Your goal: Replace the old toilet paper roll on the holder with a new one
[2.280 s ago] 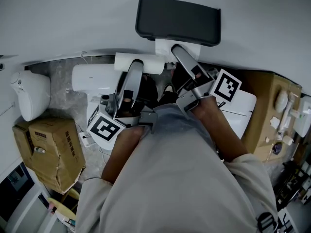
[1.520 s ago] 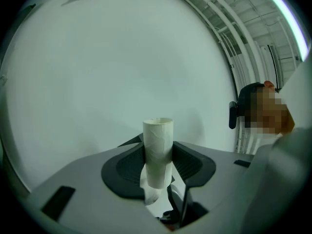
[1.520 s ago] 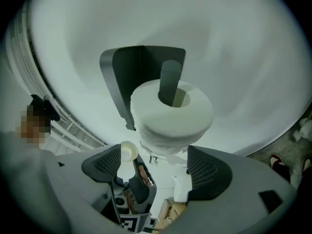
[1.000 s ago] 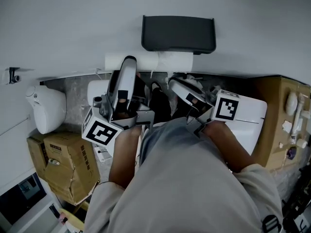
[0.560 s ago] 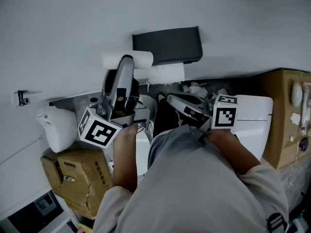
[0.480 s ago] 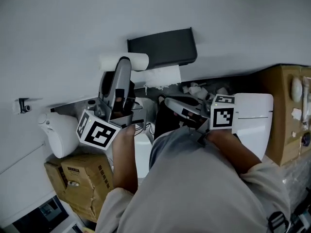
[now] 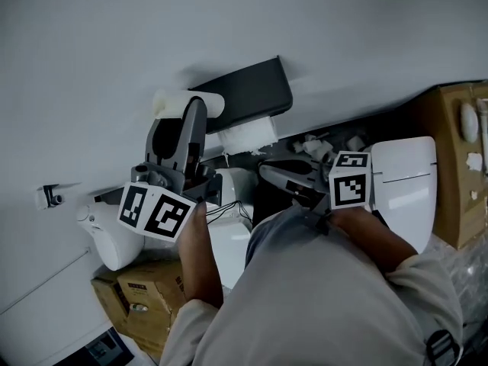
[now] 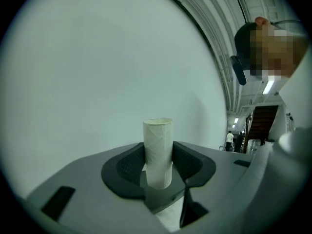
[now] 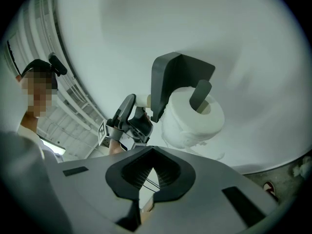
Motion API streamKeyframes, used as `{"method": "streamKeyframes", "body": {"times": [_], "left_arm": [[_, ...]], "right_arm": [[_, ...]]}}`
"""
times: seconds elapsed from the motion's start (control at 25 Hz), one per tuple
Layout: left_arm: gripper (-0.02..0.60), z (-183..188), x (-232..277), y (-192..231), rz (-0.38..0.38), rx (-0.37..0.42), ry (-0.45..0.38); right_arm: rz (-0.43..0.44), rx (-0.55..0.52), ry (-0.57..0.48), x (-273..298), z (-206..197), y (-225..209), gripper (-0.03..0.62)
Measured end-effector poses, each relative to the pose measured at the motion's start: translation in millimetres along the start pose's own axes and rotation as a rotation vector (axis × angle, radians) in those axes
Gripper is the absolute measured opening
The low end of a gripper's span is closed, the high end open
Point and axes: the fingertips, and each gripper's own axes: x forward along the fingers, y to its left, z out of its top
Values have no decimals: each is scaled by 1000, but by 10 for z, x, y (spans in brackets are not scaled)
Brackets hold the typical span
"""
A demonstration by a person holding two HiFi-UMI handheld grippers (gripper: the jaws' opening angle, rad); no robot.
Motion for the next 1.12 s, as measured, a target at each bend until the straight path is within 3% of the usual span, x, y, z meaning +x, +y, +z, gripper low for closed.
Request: {"method": "streamKeyframes", "body": {"times": [0.16,0.44,0.72,0.96,1.12], "left_arm": [[175,-104,90,-52,4,134,83],[175,-230,131,-14,35,244,136],[176,-245,178,-36,36,272,132],[186,-252,178,-25,44,210,101],[268,-275,182,-10,54,143,76]], "right_arm": [[-7,-14,0,-12,11,-2,15],[-13,-17,-3,-15,10,-23,15],[-17,-19,-2,-4,19,-5,15],[-16,-23,-10,-61,49,4,15],[-26,-31,-22,-128,105,-16,15]]}}
